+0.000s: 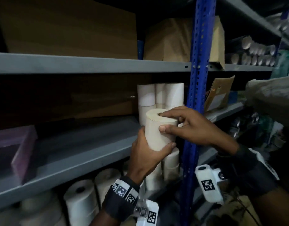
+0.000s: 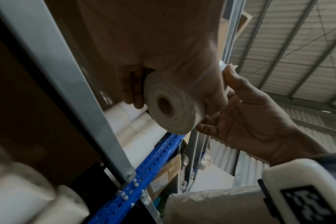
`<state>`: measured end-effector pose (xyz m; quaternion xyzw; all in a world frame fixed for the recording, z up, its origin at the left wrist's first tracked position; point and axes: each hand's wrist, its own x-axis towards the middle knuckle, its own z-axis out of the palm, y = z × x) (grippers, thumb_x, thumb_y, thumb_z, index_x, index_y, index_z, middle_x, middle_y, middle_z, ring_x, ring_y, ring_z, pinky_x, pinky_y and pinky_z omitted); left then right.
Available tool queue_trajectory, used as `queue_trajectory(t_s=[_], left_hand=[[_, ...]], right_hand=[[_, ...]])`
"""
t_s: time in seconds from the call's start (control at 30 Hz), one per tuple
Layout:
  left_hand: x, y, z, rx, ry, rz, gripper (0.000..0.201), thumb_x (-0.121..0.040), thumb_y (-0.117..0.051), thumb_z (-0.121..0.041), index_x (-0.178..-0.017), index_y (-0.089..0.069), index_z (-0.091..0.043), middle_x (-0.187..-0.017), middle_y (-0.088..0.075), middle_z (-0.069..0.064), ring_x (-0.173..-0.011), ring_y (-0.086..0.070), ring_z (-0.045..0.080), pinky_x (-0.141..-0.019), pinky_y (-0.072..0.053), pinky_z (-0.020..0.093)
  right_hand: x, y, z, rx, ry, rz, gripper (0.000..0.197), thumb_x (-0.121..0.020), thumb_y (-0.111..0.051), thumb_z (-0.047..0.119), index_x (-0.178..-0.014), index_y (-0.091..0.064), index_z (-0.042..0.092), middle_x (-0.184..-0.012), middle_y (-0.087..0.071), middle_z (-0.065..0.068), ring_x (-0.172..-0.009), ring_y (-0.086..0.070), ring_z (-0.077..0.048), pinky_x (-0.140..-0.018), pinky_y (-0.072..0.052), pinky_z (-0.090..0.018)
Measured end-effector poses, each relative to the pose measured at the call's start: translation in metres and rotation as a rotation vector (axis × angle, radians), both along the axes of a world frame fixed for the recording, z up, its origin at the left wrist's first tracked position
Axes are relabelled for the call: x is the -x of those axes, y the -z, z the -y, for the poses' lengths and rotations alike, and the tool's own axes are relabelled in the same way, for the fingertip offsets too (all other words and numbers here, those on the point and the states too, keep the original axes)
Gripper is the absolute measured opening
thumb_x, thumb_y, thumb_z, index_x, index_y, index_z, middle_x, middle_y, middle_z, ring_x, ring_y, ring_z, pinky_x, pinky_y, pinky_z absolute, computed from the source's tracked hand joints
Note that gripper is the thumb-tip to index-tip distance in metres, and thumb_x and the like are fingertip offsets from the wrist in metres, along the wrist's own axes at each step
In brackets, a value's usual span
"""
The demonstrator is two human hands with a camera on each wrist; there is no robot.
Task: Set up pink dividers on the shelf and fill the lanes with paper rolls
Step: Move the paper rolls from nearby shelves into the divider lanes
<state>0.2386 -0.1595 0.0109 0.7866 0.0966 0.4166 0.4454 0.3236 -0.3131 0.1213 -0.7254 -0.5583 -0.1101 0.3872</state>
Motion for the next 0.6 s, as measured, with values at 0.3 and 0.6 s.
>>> queue_trajectory(t_s=[0.3, 0.6], left_hand=[[0.168, 0.042, 0.041, 0.025, -0.227, 0.012, 0.088, -0.057, -0.079, -0.079, -0.131, -0.057, -0.036, -0.117, -0.07, -0.016, -0.102, -0.068, 0.0, -0.08, -0.061, 0.035], [0.333, 0.057, 0.057, 0.005, -0.415, 0.002, 0.082, -0.06, -0.079, -0.078, -0.129, -0.054, -0.039, -0.113, -0.071, -0.015, -0.097, -0.069, 0.0, -0.071, -0.059, 0.025]], right_hand=[[0.113, 0.025, 0.011, 0.144, -0.339, -0.13, 0.051, -0.066, -0.073, 0.068, -0.112, -0.068, 0.045, -0.115, -0.064, 0.023, -0.103, -0.063, 0.007, -0.083, -0.051, -0.016], [0.245, 0.026, -0.003, 0.375, -0.549, -0.04, 0.047, -0.073, -0.072, 0.061, -0.117, -0.059, 0.055, -0.114, -0.056, 0.041, -0.094, -0.062, 0.009, -0.071, -0.051, -0.01]])
